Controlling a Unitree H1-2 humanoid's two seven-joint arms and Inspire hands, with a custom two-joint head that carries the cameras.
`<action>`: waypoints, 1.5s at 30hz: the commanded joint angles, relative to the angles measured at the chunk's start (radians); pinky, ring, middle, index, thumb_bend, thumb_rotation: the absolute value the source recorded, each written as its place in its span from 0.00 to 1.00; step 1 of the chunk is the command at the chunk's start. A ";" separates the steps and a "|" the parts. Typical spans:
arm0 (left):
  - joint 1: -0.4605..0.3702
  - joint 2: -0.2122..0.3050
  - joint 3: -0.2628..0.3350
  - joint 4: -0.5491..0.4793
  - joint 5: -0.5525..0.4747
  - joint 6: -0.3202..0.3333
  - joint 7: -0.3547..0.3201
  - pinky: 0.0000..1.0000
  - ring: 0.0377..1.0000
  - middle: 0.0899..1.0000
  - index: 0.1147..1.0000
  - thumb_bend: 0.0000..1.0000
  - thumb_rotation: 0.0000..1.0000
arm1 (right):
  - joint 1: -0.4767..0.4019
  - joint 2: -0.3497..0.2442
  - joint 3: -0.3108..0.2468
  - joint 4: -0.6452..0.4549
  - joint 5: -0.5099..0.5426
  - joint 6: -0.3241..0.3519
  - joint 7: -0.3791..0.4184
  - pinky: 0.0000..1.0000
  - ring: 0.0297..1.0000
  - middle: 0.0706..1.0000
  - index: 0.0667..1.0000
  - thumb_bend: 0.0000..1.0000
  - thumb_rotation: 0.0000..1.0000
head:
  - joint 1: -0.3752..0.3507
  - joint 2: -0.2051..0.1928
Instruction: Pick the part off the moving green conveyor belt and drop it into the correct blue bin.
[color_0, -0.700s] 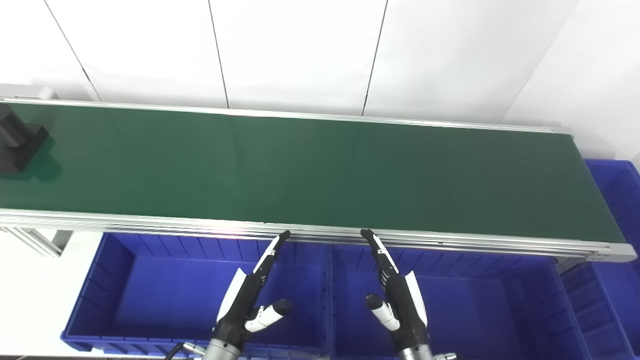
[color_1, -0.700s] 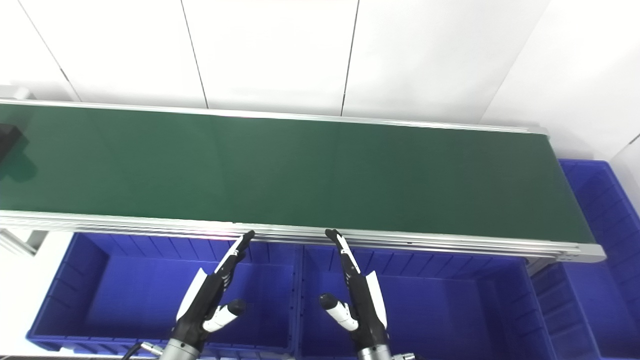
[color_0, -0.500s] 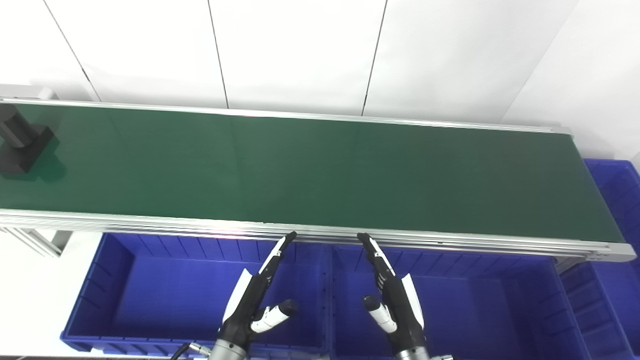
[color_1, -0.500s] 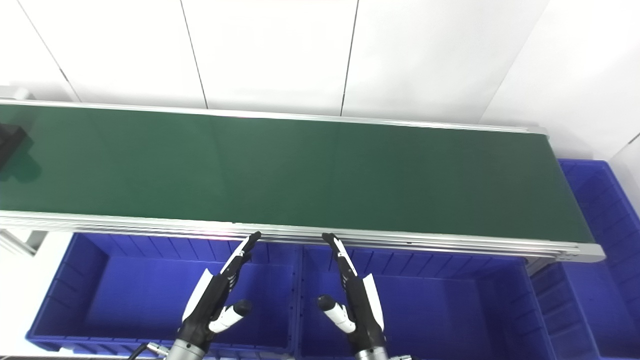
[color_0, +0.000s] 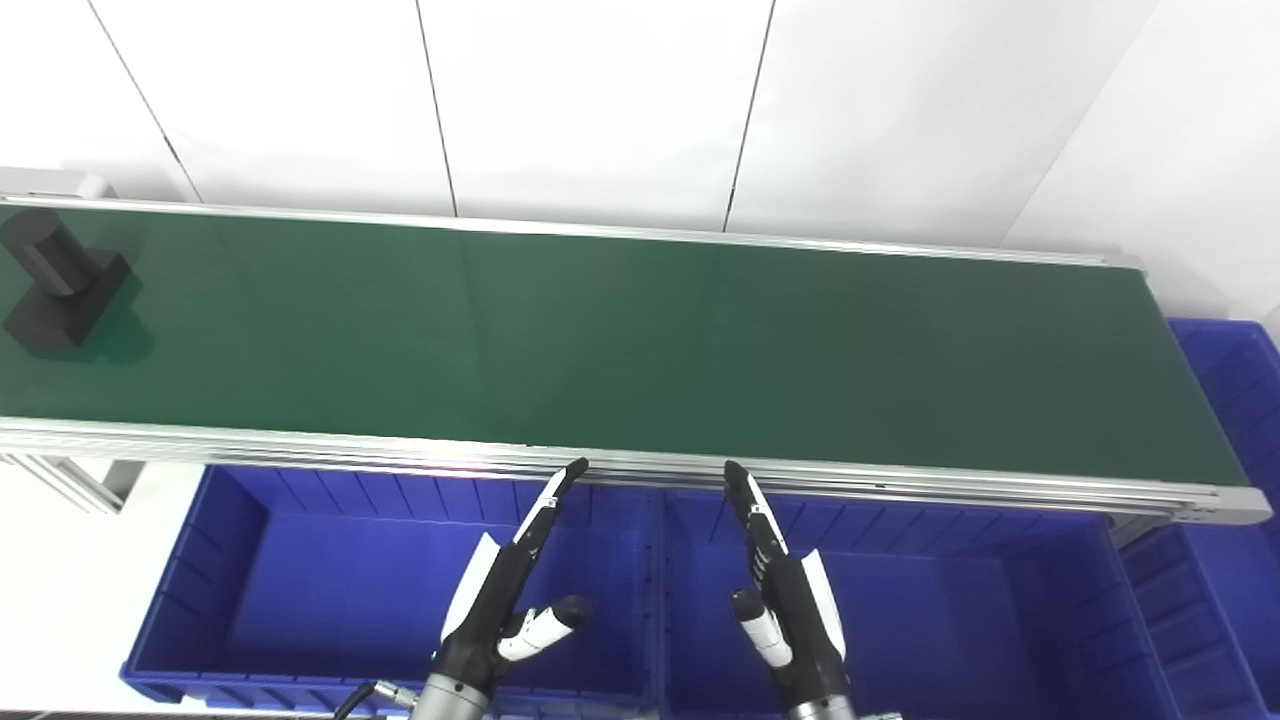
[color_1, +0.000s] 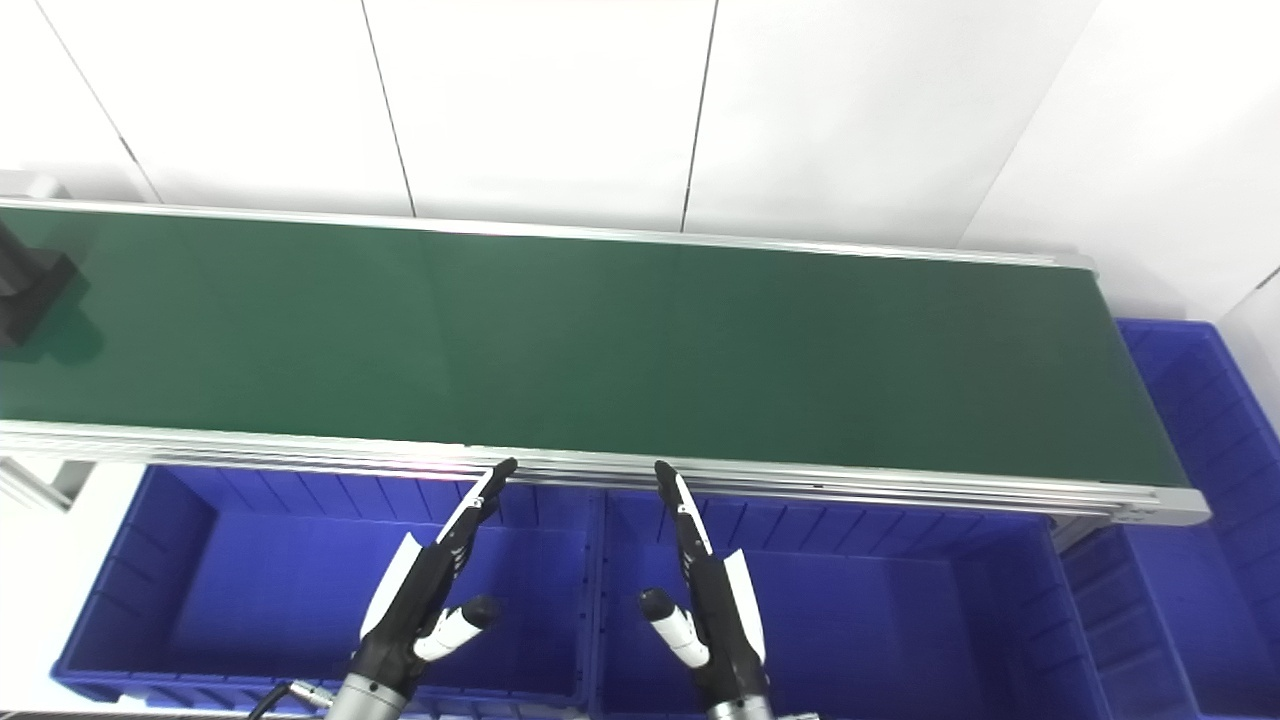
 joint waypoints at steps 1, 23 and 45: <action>-0.021 0.005 -0.003 -0.016 0.011 -0.030 0.016 0.99 1.00 0.99 0.96 0.93 0.96 | -0.013 0.006 0.005 -0.013 0.004 -0.032 -0.008 1.00 0.98 0.98 0.98 0.88 0.97 | 0.002 -0.001; -0.018 0.003 -0.003 -0.015 -0.018 -0.030 0.001 0.99 1.00 1.00 0.97 0.94 0.95 | -0.018 0.001 0.015 -0.006 0.002 -0.032 -0.021 1.00 0.98 0.98 0.96 0.90 0.95 | -0.008 -0.005; 0.029 -0.058 0.065 -0.039 -0.139 -0.030 -0.170 1.00 1.00 1.00 0.97 0.95 0.98 | -0.016 -0.007 0.026 -0.010 -0.007 -0.032 -0.028 1.00 0.98 0.99 0.97 0.90 0.95 | -0.008 -0.006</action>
